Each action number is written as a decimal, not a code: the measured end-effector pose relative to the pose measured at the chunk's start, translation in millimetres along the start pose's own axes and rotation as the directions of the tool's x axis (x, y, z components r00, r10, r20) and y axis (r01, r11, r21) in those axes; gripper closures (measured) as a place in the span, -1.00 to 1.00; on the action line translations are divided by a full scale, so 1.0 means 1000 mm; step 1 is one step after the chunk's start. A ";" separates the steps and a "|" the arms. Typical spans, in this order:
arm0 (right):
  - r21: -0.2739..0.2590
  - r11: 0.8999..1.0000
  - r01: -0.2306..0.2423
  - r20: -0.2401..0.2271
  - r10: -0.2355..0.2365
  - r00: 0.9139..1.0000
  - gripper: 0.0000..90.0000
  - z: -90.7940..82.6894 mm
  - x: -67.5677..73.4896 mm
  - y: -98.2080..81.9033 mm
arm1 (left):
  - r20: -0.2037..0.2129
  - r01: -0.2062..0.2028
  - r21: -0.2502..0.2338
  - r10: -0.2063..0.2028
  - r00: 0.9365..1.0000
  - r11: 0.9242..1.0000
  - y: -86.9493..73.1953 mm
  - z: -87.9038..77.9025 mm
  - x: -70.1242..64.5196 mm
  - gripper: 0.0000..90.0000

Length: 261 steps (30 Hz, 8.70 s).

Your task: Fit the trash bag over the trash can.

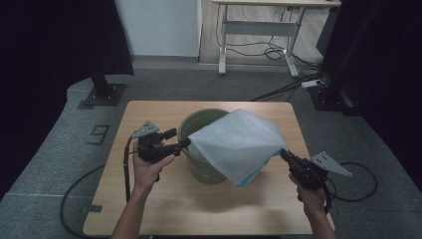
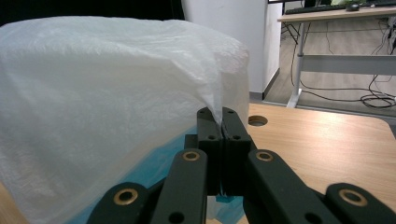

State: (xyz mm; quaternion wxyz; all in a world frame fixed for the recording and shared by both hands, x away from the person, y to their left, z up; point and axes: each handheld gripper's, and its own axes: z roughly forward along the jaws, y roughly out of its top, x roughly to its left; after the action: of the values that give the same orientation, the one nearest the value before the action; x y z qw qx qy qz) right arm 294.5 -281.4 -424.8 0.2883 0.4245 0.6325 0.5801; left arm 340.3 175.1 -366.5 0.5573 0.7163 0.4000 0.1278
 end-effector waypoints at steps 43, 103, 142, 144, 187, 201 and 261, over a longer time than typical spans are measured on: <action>0.040 0.999 0.024 -0.063 -0.021 0.998 0.94 0.020 0.028 0.003 | 0.102 -0.188 0.093 0.179 0.979 0.978 0.013 0.050 -0.083 -0.39; 0.055 0.995 0.085 -0.126 -0.077 0.989 0.29 0.008 0.063 -0.015 | 0.213 -0.012 0.012 0.009 0.977 1.000 0.013 0.064 -0.060 0.98; 0.004 0.996 0.092 -0.156 -0.091 0.984 0.97 0.043 0.078 0.005 | 0.231 0.065 -0.013 -0.060 0.971 0.998 0.005 0.044 -0.032 0.97; 0.012 0.996 0.090 -0.154 -0.087 0.984 0.97 0.043 0.077 0.005 | 0.215 0.074 -0.018 -0.068 0.974 0.997 0.008 0.042 -0.027 0.98; -0.037 0.995 0.091 0.046 -0.090 0.995 0.97 0.037 0.029 0.047 | 0.181 0.129 -0.135 -0.103 0.978 0.983 0.012 0.005 0.015 0.99; 0.055 0.995 0.077 -0.150 -0.068 0.986 0.97 0.018 0.051 -0.003 | 0.164 0.091 -0.089 -0.076 0.984 0.992 -0.025 -0.022 0.023 0.98; 0.225 0.971 0.080 -0.123 -0.054 0.991 0.97 0.056 0.037 -0.060 | 0.062 -0.039 -0.048 0.042 0.997 0.998 -0.032 -0.020 0.008 -0.05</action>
State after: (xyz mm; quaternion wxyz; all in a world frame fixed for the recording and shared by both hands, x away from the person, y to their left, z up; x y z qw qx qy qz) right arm 313.3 -219.9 -487.6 0.2198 0.3989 0.7248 0.5169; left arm 319.3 196.6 -390.9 0.5836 0.7146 0.3646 0.1257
